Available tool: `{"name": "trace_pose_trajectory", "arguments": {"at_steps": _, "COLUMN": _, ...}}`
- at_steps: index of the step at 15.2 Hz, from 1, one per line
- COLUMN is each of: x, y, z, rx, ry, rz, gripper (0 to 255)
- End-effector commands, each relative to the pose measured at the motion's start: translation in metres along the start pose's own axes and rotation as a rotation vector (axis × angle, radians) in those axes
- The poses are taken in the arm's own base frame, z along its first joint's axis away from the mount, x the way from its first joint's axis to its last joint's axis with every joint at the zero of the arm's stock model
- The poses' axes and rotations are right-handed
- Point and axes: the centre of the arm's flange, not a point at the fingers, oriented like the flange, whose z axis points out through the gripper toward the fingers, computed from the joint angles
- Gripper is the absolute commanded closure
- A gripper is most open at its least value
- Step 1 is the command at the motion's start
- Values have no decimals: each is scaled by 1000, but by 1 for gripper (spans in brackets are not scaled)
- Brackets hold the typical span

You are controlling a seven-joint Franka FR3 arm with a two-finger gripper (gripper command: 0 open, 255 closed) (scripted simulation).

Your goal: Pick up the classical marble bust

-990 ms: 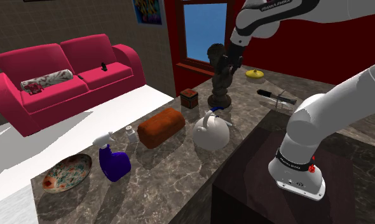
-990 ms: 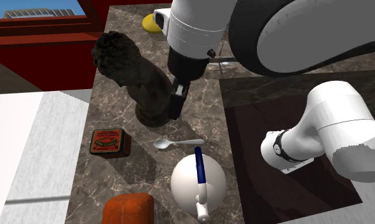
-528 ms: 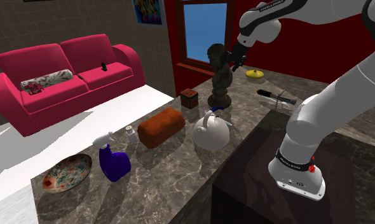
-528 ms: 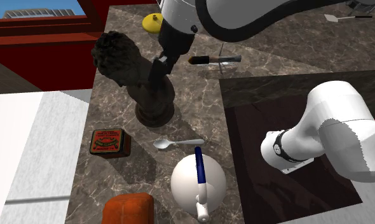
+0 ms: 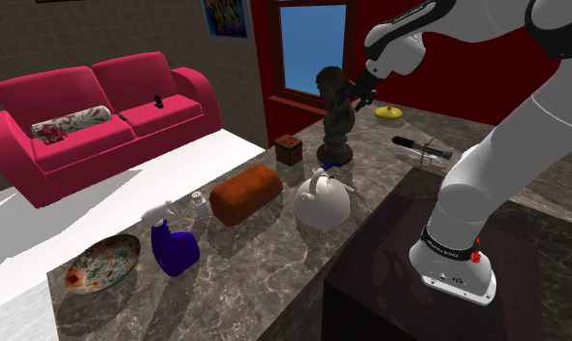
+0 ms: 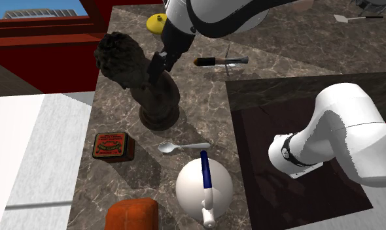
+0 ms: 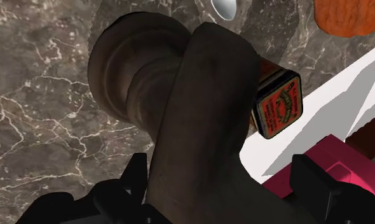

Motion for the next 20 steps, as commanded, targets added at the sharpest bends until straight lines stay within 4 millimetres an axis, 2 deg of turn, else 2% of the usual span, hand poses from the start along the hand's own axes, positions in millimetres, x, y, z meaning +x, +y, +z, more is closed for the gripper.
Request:
{"name": "trace_pose_trajectory", "arguments": {"at_steps": 1, "x": -2, "y": 5, "z": 9, "rx": 0, "ry": 1, "rz": 0, "gripper": 0}}
{"name": "trace_pose_trajectory", "arguments": {"at_steps": 2, "x": -5, "y": 8, "z": 16, "rx": 0, "ry": 1, "rz": 0, "gripper": 0}}
{"name": "trace_pose_trajectory", "arguments": {"at_steps": 4, "x": -5, "y": 8, "z": 16, "rx": 0, "ry": 1, "rz": 0, "gripper": 0}}
{"name": "trace_pose_trajectory", "arguments": {"at_steps": 5, "x": -4, "y": 8, "z": 16, "rx": 0, "ry": 1, "rz": 0, "gripper": 255}}
{"name": "trace_pose_trajectory", "arguments": {"at_steps": 14, "x": -5, "y": 8, "z": 16, "rx": 0, "ry": 1, "rz": 0, "gripper": 255}}
{"name": "trace_pose_trajectory", "arguments": {"at_steps": 20, "x": 5, "y": -5, "z": -11, "rx": 0, "ry": 1, "rz": 0, "gripper": 255}}
